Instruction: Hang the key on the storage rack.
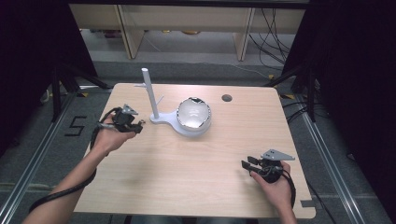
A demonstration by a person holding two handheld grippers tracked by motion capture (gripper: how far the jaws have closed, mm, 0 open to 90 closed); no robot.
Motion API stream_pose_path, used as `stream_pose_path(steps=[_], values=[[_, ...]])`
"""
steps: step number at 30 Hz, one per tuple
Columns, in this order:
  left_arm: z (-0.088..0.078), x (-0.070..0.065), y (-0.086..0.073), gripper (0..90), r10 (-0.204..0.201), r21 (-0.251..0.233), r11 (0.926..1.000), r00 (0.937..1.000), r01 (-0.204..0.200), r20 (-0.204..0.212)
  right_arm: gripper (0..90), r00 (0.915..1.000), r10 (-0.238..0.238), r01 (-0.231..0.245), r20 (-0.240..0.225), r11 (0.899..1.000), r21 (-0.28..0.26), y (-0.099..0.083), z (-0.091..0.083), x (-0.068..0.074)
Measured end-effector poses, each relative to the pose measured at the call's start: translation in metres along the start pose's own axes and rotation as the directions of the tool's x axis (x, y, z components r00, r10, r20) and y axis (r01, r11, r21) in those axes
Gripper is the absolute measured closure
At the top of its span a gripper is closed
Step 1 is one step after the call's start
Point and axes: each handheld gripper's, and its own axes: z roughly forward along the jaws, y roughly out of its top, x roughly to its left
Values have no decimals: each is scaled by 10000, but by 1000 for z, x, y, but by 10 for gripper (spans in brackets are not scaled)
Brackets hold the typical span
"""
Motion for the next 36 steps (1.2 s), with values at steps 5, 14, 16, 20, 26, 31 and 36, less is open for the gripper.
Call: stream_pose_path(steps=[5, 14, 16, 20, 26, 31, 36], values=[[-15, 16, 17, 810, -548, -843, 9951, 9980, 520, -318, 621, 9998, 144, -146, 145, 9998, 105, -1, -1, 1], [-42, 39, 51, 810, -790, -1716, 9830, 9937, 645, -790, 622, 9995, -108, 117, 291, 9995, -288, -3, -2, -2], [-46, 41, 56, 810, -840, -1859, 9802, 9931, 676, -816, 622, 9994, -115, 127, 325, 9992, -378, -5, -2, -2], [-51, 45, 64, 810, -954, -2008, 9767, 9914, 758, -900, 619, 9997, -114, 120, 235, 9996, -262, -6, -2, -2], [-45, 49, 69, 810, -1123, -1964, 9761, 9898, 933, -878, 618, 9997, -44, 51, 244, 9996, -285, -6, -1, -1], [-40, 48, 71, 810, -1171, -1950, 9758, 9896, 991, -834, 616, 9993, -151, 165, 348, 9991, -380, -6, -1, -3], [-36, 49, 69, 809, -1164, -1899, 9769, 9895, 985, -854, 615, 9995, -174, 181, 251, 9994, -311, -7, -1, -3]])
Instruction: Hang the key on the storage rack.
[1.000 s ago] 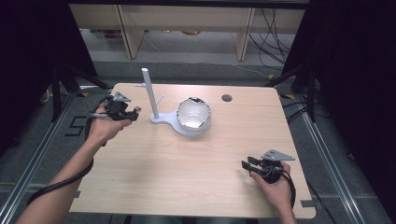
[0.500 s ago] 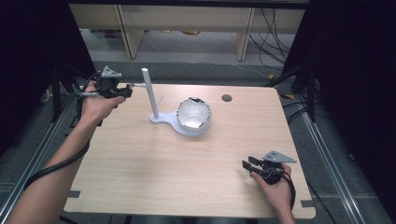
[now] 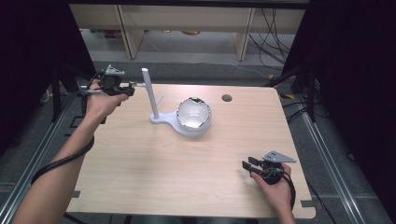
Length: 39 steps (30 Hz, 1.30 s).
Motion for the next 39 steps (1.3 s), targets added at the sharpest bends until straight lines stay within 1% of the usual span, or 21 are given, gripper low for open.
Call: stream_pose_path(steps=[1, 2, 3, 4, 5, 10, 15, 19, 20, 24, 26, 28, 30, 35, 36, 38, 39], values=[[0, 0, -1, 809, -21, 14, 10000, 10000, 21, 5, 615, 9999, 162, -162, -61, 9998, 82, 0, 0, 1], [0, 0, -2, 809, -5, 64, 10000, 10000, 5, 8, 614, 9999, 144, -143, -58, 9999, 78, 0, 0, 1], [1, 0, -2, 809, -29, 51, 10000, 10000, 29, -1, 614, 9982, 591, -591, 12, 9980, 238, 0, 0, 4], [1, 1, -3, 809, -19, 92, 10000, 10000, 19, -9, 614, 9988, 478, -477, -61, 9986, 207, 0, 0, 4], [2, 1, -4, 809, -36, 125, 9999, 10000, 36, -2, 614, 9992, 357, -356, -198, 9993, 65, 0, 1, 2], [4, 1, -7, 809, 7, 273, 9996, 10000, -8, 18, 612, 9993, 342, -340, -142, 9993, 132, 0, 1, 2], [7, 1, -8, 809, 30, 311, 9995, 10000, -28, -40, 611, 9993, 342, -340, -138, 9993, 136, 0, 1, 2], [8, 0, -8, 809, 121, 396, 9991, 9999, -118, -74, 611, 9994, 333, -331, -126, 9994, 137, 0, 1, 2], [8, 0, -8, 809, 145, 491, 9987, 9999, -141, -62, 610, 9995, 304, -303, -67, 9994, 189, 0, 0, 2], [12, 0, -10, 809, 78, 387, 9992, 9999, -75, -82, 610, 9994, 332, -331, -124, 9994, 134, 0, 1, 2], [12, 0, -10, 808, 125, 557, 9984, 9999, -119, -110, 610, 9995, 302, -301, -64, 9994, 187, 0, 0, 2], [14, 0, -11, 808, 113, 527, 9985, 9999, -108, -91, 610, 9976, 684, -682, -47, 9972, 303, 0, -1, 5], [16, 0, -12, 808, 49, 487, 9988, 10000, -45, -79, 610, 9986, 531, -530, -43, 9983, 244, 0, -1, 4], [19, 1, -12, 808, 24, 569, 9984, 9999, -14, -167, 608, 9986, 536, -535, -45, 9983, 238, 0, -1, 4], [20, 1, -12, 808, 7, 568, 9984, 9999, 2, -171, 608, 9988, 493, -494, 50, 9985, 220, 0, 0, 4], [21, 1, -12, 807, 19, 600, 9982, 9998, -9, -179, 608, 9991, 422, -422, -4, 9989, 190, 0, 0, 3], [22, 0, -12, 808, -16, 522, 9986, 9998, 26, -177, 608, 9993, 358, -357, -57, 9992, 158, 0, -1, 2]])
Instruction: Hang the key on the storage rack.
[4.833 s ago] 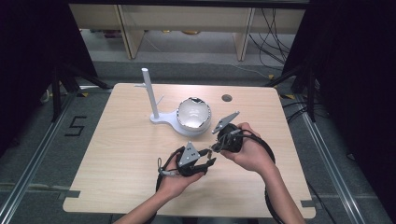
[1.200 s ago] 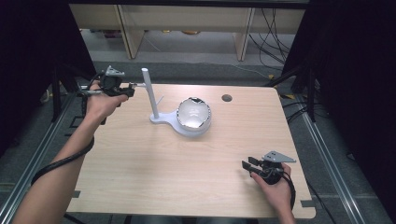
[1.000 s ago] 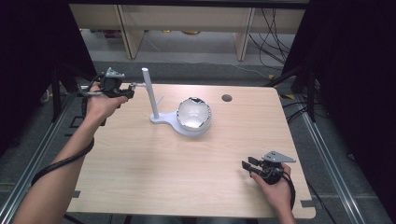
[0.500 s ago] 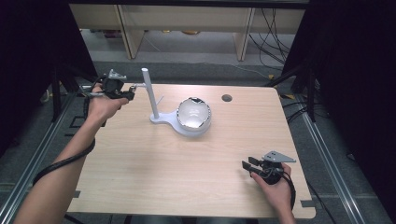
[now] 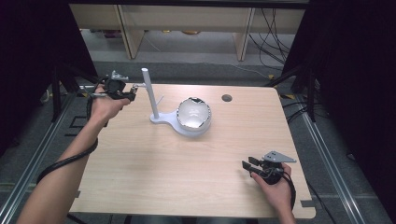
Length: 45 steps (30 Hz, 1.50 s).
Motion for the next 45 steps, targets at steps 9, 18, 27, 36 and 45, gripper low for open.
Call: stream_pose_path(steps=[9, 18, 27, 36, 45], values=[[5, -1, 2, 807, -48, 82, 10000, 10000, 49, -65, 604, 9994, -317, 318, 110, 9994, -102, 0, 0, -2], [12, -3, 3, 807, -174, 87, 9998, 9998, 174, -17, 597, 9998, -156, 156, 101, 9999, -59, -1, 3, 0], [17, -6, 3, 806, -216, 132, 9997, 9998, 215, 19, 594, 9999, -141, 141, -45, 9999, -52, -1, 1, -1], [21, -10, 3, 792, -268, -102, 9996, 9996, 270, 121, 591, 9996, -278, 278, 66, 9996, -111, 0, 0, -2], [15, -11, -5, 721, -166, -285, 9995, 9998, 170, 117, 585, 9998, -206, 206, -32, 9997, -132, -1, 0, -1]])
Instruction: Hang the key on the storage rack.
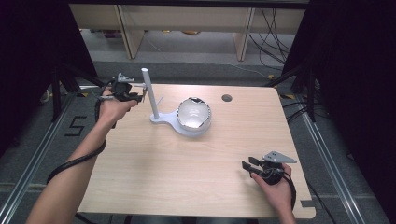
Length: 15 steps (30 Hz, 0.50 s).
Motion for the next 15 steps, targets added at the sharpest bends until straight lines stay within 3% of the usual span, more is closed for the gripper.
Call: stream_pose_path(steps=[6, 11, 15], values=[[-8, 0, -10, 650, 29, -289, 9996, 10000, -28, 25, 578, 9998, -131, 132, 132, 9999, -105, 0, 0, 0], [-16, -1, -17, 586, 27, -688, 9976, 10000, -28, -7, 568, 10000, -9, 8, -66, 9999, -120, 0, -1, 2], [-22, -4, -25, 525, -267, -1227, 9921, 9996, 266, 8, 562, 10000, -59, 61, 51, 9993, -376, 0, 0, 1]])
